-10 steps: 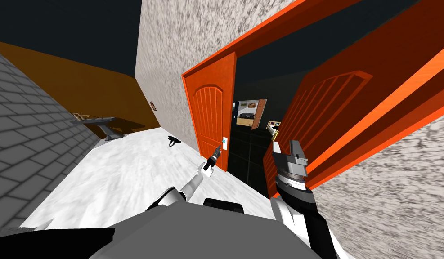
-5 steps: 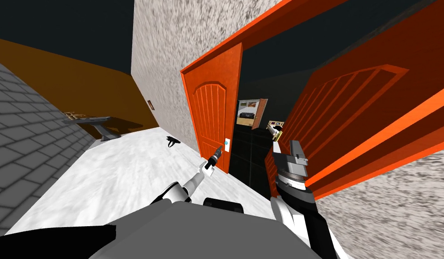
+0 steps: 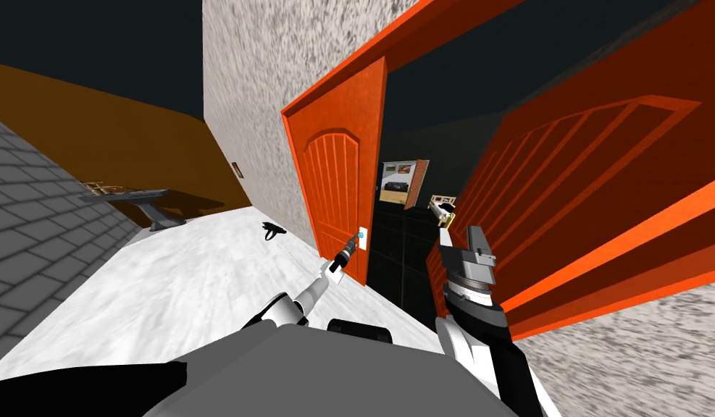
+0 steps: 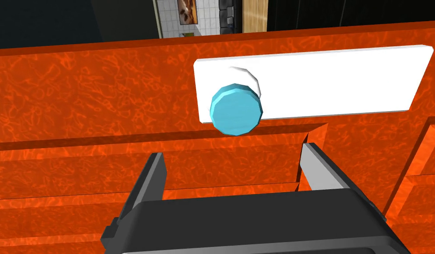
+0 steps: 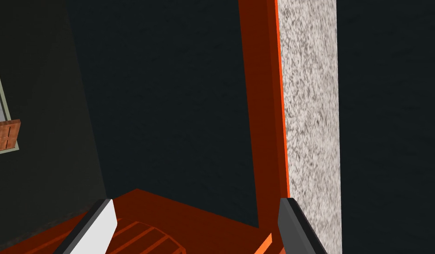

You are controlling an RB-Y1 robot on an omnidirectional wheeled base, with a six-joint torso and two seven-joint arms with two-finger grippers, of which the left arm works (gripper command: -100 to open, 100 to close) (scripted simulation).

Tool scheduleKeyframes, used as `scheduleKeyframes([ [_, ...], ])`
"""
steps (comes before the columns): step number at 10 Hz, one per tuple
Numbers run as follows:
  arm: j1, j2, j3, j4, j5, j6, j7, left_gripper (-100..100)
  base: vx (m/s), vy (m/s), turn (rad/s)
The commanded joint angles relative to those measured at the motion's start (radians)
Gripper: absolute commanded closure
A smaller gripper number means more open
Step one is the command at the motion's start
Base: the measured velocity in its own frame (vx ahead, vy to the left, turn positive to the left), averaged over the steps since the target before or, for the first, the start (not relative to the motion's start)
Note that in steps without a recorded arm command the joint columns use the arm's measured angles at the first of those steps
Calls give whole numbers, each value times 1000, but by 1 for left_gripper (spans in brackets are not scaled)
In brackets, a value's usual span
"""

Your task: Push the door open

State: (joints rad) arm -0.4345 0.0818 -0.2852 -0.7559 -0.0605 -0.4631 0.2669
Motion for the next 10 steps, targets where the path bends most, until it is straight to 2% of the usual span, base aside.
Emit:
scheduleKeyframes([
  [1, -1, -1, 4, 4, 1, -1, -3, -100, 172, -68, -23],
  [5, -2, -6, 11, 9, 3, -2, -7, -100, 156, -71, -20],
  [6, -2, -6, 11, 9, 3, -2, -7, 100, -9, 1, 4],
  [10, -2, -6, 11, 9, 3, -2, -7, 100, -8, 5, -7],
])
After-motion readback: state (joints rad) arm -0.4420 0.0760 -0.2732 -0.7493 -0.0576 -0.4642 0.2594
